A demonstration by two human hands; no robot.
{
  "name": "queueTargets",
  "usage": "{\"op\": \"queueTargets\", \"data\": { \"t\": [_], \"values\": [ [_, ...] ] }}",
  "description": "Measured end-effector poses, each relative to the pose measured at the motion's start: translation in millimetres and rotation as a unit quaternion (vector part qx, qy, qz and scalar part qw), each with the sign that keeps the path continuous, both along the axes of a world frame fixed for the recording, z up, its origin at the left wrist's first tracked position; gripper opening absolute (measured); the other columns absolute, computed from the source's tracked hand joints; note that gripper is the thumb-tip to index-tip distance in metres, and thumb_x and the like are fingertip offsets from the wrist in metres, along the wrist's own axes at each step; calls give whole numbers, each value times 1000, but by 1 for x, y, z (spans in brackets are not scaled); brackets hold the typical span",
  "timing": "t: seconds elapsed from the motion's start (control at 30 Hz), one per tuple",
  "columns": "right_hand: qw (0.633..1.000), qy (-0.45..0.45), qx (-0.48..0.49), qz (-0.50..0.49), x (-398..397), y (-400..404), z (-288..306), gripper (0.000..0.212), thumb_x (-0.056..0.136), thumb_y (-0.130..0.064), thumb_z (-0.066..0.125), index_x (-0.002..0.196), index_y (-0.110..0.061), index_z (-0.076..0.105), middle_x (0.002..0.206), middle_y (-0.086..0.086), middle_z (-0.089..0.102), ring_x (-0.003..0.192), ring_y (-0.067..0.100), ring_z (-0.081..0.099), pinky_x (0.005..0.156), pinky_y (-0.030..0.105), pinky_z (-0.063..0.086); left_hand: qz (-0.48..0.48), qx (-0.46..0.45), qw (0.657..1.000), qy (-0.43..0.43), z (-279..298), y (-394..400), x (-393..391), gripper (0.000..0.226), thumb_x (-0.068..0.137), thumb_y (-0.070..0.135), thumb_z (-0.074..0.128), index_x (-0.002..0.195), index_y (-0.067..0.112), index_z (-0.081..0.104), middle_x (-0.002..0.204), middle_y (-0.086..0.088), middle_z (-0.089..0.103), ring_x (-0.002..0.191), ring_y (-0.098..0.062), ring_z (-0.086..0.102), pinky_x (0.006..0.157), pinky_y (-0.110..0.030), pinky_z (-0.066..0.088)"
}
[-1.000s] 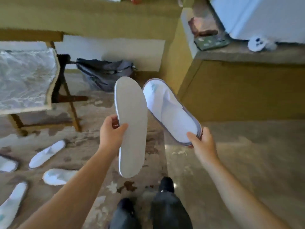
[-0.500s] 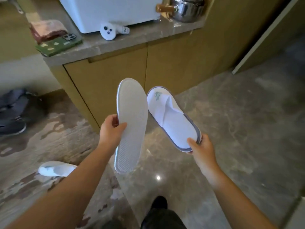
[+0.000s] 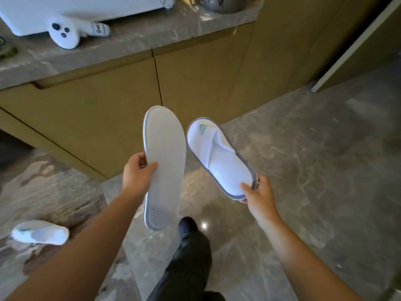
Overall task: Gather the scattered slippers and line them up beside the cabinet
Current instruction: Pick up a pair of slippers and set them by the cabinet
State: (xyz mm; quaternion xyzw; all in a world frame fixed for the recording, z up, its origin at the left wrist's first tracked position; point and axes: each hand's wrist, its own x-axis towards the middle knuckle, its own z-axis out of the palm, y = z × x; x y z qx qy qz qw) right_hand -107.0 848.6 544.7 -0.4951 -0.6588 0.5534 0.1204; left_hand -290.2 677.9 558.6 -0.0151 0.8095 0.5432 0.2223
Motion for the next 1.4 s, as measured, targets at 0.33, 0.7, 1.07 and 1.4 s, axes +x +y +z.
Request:
{"op": "queueTargets", "data": {
  "t": [0.33, 0.7, 1.07, 1.4],
  "values": [
    [992, -64, -9, 109, -93, 90, -83, 28, 78, -1, 55, 94, -14, 36, 81, -11, 44, 75, 13, 51, 75, 44, 54, 86, -48, 994, -42, -90, 72, -52, 24, 79, 5, 56, 103, 7, 58, 89, -4, 57, 77, -17, 53, 71, -30, 40],
    [967, -107, -38, 230, -155, 107, -275, 38, 77, 0, 57, 108, -7, 36, 88, -6, 44, 90, 22, 49, 82, 55, 52, 233, -73, 966, -82, -270, 71, -56, 16, 81, 6, 56, 95, 15, 56, 78, 4, 56, 70, -10, 54, 58, -22, 42],
    [957, -89, -75, 264, -206, 65, -542, 44, 75, 4, 61, 98, -16, 30, 102, 5, 43, 91, 20, 49, 62, 18, 45, 280, -36, 957, -65, -521, 33, -85, 14, 82, 4, 55, 93, 13, 56, 74, 5, 57, 66, -8, 55, 48, -12, 47],
    [954, -46, -76, 286, -253, 17, -676, 64, 72, 2, 66, 126, -9, 34, 109, 1, 43, 101, 21, 48, 89, 35, 46, 308, -24, 951, 8, -639, -9, -131, 17, 79, 2, 57, 91, 14, 57, 69, 1, 56, 61, -14, 52, 54, -19, 47]
  ]
}}
